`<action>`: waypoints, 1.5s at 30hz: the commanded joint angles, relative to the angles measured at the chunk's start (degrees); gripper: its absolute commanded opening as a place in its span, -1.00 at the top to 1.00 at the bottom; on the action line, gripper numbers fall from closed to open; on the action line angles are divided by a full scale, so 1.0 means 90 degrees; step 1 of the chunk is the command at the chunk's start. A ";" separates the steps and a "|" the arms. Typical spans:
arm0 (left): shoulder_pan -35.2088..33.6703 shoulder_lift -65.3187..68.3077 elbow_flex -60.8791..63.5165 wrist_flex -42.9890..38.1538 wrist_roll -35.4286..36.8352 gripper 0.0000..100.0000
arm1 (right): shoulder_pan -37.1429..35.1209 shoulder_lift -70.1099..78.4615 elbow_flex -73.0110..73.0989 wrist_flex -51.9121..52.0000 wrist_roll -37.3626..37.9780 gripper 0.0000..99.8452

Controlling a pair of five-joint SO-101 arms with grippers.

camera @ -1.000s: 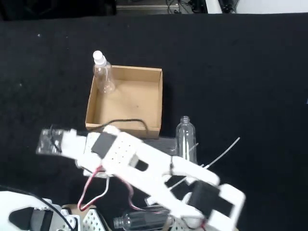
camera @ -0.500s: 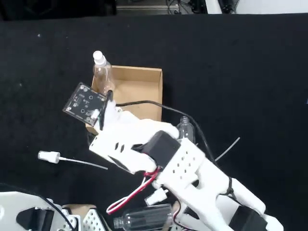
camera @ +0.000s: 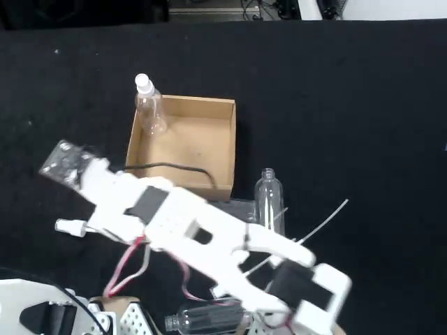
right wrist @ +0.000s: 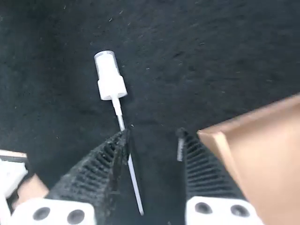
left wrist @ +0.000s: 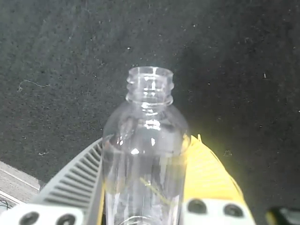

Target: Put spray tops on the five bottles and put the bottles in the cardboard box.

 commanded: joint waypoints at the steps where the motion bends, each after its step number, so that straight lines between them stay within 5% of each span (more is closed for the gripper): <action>1: -0.0044 -0.0068 -0.0112 -0.0117 0.0068 0.94 | -0.0361 0.0620 -0.1070 -0.0098 -0.0049 0.56; 38: 0.0015 -0.0068 -0.0112 -0.0068 0.0049 0.94 | -0.0694 0.4752 -0.4957 0.0645 -0.0020 0.57; 45: 0.0015 -0.0078 -0.0112 -0.0068 0.0049 0.94 | -0.0645 0.4938 -0.5026 0.0996 0.0020 0.98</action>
